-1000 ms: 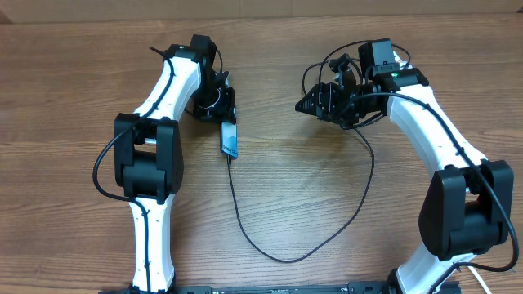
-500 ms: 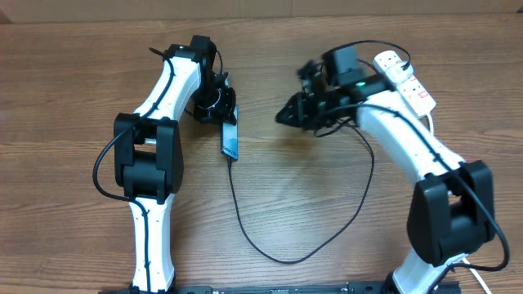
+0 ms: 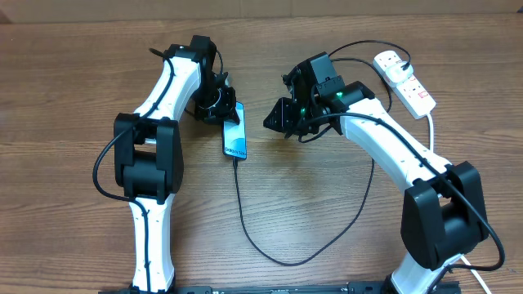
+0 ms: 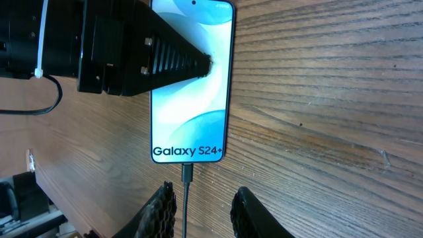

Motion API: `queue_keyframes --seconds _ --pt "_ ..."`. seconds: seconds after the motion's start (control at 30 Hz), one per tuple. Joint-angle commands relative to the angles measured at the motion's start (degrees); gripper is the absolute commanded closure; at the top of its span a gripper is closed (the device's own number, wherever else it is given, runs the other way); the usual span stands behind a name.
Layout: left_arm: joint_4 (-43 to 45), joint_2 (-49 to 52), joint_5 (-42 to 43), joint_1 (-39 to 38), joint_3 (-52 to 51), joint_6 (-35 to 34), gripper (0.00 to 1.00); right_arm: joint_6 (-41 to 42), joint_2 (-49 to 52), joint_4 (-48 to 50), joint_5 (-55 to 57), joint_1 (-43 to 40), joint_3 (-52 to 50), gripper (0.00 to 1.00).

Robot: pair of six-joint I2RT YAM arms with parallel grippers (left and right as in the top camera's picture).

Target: Plug charger to phone and switch on socket

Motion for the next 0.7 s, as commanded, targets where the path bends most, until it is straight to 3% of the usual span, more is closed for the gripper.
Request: queue_keyframes --seconds 0.0,0.17,0.67 --pt "0.02 -0.48 1.03 0.15 0.48 -0.37 0.79 0.83 -0.59 0.37 1.05 -0.07 -0.52 0.71" --pt "0.0 -0.48 -1.01 0.17 0.48 -0.39 0.79 0.81 -0.59 0.37 1.07 -0.07 -0.52 0.71" --pt "-0.85 -0.48 -13.62 0.17 0.48 -1.9 0.62 0.76 -0.59 0.11 1.07 -0.09 -0.52 0.67"
